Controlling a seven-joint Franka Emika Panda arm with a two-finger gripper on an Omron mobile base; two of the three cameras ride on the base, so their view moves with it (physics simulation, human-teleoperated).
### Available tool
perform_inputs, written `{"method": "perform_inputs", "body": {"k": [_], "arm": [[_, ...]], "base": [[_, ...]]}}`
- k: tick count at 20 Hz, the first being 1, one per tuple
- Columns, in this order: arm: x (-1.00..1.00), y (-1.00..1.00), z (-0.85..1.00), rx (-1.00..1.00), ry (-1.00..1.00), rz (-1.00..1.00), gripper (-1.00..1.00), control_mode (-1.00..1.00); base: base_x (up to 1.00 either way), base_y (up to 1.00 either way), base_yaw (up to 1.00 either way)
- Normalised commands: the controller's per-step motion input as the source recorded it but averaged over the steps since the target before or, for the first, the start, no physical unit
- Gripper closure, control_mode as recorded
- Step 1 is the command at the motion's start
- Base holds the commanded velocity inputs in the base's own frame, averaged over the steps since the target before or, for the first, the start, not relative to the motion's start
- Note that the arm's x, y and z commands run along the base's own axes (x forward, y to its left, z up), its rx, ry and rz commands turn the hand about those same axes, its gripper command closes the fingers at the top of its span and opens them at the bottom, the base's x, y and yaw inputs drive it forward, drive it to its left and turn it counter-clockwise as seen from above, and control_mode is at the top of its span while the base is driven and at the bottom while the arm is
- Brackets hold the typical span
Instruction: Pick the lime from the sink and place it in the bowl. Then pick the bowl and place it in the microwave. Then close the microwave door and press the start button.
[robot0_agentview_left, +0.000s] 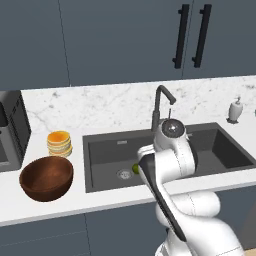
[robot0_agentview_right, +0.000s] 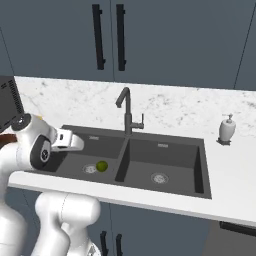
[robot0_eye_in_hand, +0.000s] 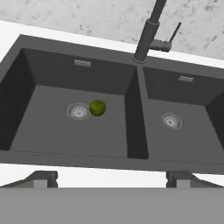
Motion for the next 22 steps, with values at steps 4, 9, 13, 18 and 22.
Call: {"method": "perform_inputs", "body": {"k": [4,9,13,18,22], "arm": [[0.71,0.0,-0.29,0.06,0.13,0.0,-1.0,-1.0],[0.62,0.05,-0.39,0.05,0.12,0.0,-1.0,-1.0],[0.34,0.15,-0.28,0.01,0.17,0.0,-1.0,-1.0],[0.35,0.11,-0.23,-0.01,0.15,0.0,-1.0,-1.0],[0.25,0.0,-0.14,0.0,0.07,0.0,-1.0,-1.0]], "base": [[0.0,0.0,0.0],[0.0,0.0,0.0],[0.0,0.0,0.0],[0.0,0.0,0.0],[0.0,0.0,0.0]]}}
